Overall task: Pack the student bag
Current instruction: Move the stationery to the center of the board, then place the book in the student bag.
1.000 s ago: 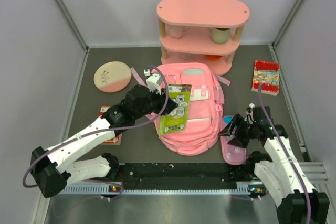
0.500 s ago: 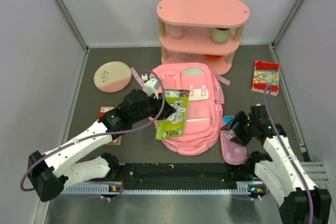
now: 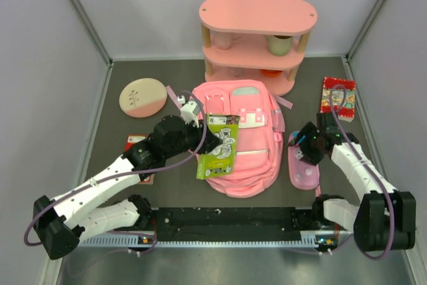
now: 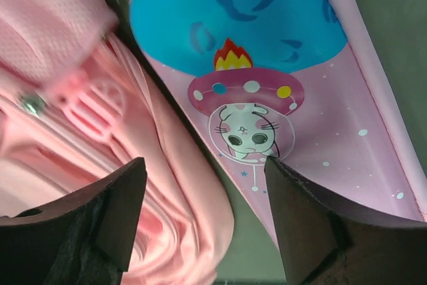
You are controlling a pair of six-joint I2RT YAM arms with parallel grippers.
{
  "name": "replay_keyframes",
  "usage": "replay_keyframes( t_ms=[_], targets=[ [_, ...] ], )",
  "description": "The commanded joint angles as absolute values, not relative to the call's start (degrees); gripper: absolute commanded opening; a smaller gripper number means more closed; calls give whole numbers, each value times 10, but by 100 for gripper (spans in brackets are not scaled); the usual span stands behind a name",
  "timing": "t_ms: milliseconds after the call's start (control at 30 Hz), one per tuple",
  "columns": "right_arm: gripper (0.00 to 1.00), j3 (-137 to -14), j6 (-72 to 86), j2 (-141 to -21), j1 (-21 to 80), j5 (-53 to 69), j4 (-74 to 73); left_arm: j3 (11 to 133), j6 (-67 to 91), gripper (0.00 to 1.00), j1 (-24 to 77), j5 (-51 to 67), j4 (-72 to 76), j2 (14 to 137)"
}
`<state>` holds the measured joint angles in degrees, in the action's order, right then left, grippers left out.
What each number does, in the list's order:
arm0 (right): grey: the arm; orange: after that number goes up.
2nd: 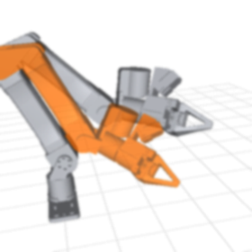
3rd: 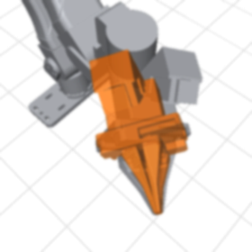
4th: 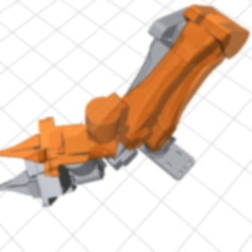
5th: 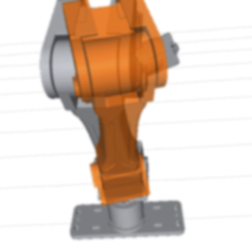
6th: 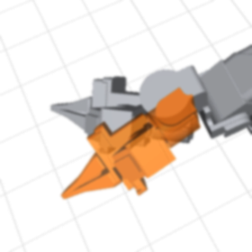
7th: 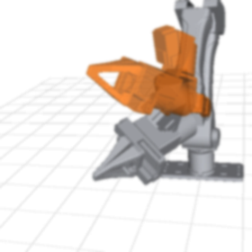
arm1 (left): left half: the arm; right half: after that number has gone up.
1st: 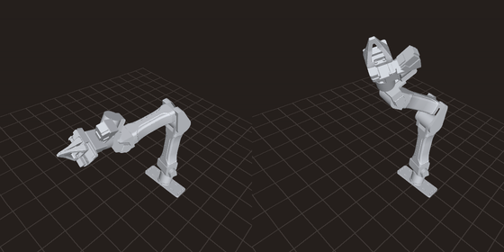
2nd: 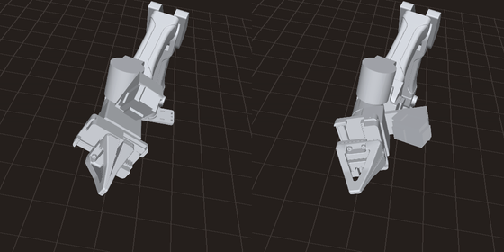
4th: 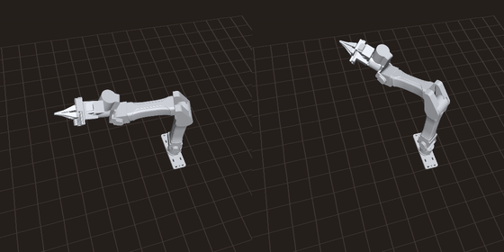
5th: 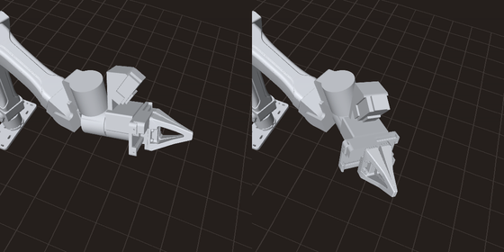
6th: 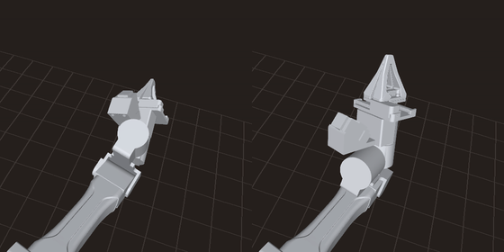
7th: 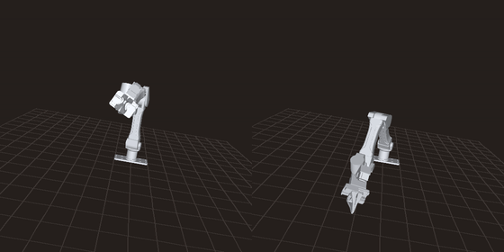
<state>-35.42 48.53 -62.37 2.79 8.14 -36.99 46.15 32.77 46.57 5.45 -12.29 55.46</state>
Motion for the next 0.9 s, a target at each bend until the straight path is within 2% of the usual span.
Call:
replay_keyframes(
  t_ms=[0, 167, 233, 400, 500, 667, 733, 800, 867],
  targets=[
    [72, -386, 397, -657, 2, -61, -242, 468, 333, 0, 468, 56, -77, 527],
    [72, -421, 340, -564, 3, 14, -266, 473, 331, 0, 468, 59, -81, 522],
    [73, -418, 338, -490, 2, 100, -262, 476, 335, 0, 468, 65, -75, 519],
    [75, -356, 416, -377, 3, 298, -225, 467, 356, 0, 467, 70, -25, 495],
    [78, -296, 491, -324, 18, 374, -164, 443, 383, 0, 467, 65, 47, 475],
    [86, -239, 599, -264, 67, 417, -70, 409, 441, 0, 467, 29, 151, 455],
    [89, -233, 613, -251, 96, 414, -55, 383, 471, 0, 468, 16, 236, 456],
    [99, -235, 622, -246, 116, 400, -52, 375, 496, 0, 468, 5, 293, 472],
    [99, -234, 632, -244, 152, 375, -47, 374, 511, 0, 468, 5, 322, 488]
  ],
)
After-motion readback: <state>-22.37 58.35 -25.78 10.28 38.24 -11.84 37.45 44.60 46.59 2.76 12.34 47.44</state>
